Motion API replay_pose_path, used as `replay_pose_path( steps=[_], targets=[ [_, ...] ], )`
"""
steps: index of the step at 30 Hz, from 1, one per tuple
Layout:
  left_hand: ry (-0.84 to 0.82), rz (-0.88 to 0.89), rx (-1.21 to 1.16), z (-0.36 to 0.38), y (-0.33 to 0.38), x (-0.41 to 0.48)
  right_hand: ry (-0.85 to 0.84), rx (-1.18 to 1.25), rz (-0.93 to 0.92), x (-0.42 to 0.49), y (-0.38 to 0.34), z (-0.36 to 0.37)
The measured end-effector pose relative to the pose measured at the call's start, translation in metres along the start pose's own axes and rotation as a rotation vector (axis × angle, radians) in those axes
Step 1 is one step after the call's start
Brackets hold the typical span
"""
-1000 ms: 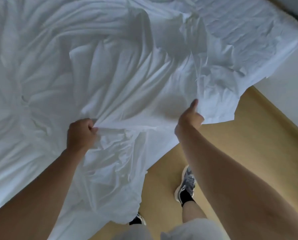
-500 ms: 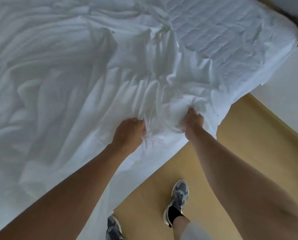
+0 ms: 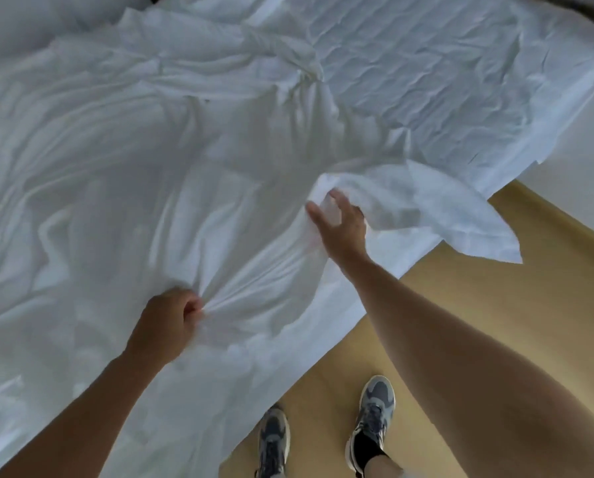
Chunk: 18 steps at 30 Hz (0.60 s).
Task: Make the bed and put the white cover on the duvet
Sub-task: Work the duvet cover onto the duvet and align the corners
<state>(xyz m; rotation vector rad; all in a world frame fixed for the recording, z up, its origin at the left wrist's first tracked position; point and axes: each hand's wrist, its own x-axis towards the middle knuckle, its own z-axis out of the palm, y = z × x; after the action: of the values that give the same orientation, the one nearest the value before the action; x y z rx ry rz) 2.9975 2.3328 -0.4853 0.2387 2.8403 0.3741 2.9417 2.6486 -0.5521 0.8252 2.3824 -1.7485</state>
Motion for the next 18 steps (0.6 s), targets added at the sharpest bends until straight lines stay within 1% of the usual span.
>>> replay_pose_path(
  steps=[2,5,7,9,11,12,13,15,17,18],
  targets=[
    [-0.069,-0.012,0.046,-0.003,-0.014,-0.005,0.06,0.041,0.078,-0.028,0.014,0.014],
    [-0.122,-0.021,0.083,-0.012,-0.031,-0.003,0.311,0.277,0.168,-0.044,0.01,0.016],
    [-0.148,-0.048,0.09,-0.021,-0.049,-0.006,0.432,0.416,0.18,-0.04,0.005,0.009],
    [-0.184,-0.079,0.099,-0.031,-0.067,-0.01,0.45,0.543,0.228,-0.035,0.003,0.0],
    [-0.223,-0.117,0.128,-0.037,-0.069,-0.011,0.372,0.562,0.282,-0.035,-0.004,-0.002],
    [-0.237,-0.097,0.165,-0.036,-0.063,-0.009,0.316,0.535,0.283,-0.036,-0.006,0.001],
    [-0.248,-0.05,0.193,-0.036,-0.048,-0.006,0.263,0.504,0.272,-0.039,-0.009,0.006],
    [-0.191,0.15,0.156,-0.035,-0.006,0.007,0.186,0.413,0.26,-0.048,-0.015,0.022],
    [-0.117,0.372,0.04,-0.032,0.046,0.031,0.186,0.315,0.281,-0.055,-0.02,0.039],
    [-0.087,0.449,-0.015,-0.029,0.071,0.047,0.206,0.292,0.289,-0.058,-0.021,0.046]
  ],
)
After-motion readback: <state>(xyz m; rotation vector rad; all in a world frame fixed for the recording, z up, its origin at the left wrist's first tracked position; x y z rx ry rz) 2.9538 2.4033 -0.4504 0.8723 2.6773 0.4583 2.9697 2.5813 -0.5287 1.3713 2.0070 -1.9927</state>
